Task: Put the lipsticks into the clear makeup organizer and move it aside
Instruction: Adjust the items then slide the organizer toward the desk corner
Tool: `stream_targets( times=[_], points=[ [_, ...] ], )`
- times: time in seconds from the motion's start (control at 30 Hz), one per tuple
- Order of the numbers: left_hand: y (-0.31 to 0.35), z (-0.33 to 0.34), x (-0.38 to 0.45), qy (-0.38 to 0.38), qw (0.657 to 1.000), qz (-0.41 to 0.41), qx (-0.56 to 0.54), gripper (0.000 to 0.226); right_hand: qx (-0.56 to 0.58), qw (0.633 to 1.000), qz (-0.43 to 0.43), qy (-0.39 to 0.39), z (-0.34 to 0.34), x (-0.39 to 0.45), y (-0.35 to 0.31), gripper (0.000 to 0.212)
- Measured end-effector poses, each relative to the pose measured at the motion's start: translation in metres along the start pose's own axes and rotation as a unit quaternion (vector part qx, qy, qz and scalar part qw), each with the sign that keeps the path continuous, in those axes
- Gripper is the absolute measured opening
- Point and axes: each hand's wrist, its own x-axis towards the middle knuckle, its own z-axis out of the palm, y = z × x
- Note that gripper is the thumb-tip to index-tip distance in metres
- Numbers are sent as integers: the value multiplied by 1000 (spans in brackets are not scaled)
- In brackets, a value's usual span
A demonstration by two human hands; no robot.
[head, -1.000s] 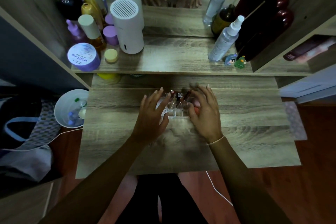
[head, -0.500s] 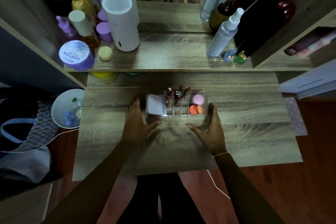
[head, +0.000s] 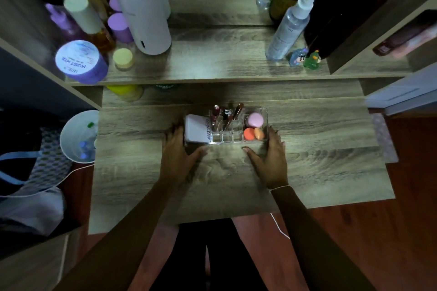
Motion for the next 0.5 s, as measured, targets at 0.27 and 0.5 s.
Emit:
stream_targets(
  times=[0.27, 0.5],
  points=[
    [3, -1, -1, 3, 1000, -23, 0, 83, 0, 1000, 1, 22, 4, 0, -3, 85],
    [2, 2, 0, -10, 999, -36, -4, 91, -30, 999, -7, 33, 5, 4, -6, 86]
  ],
)
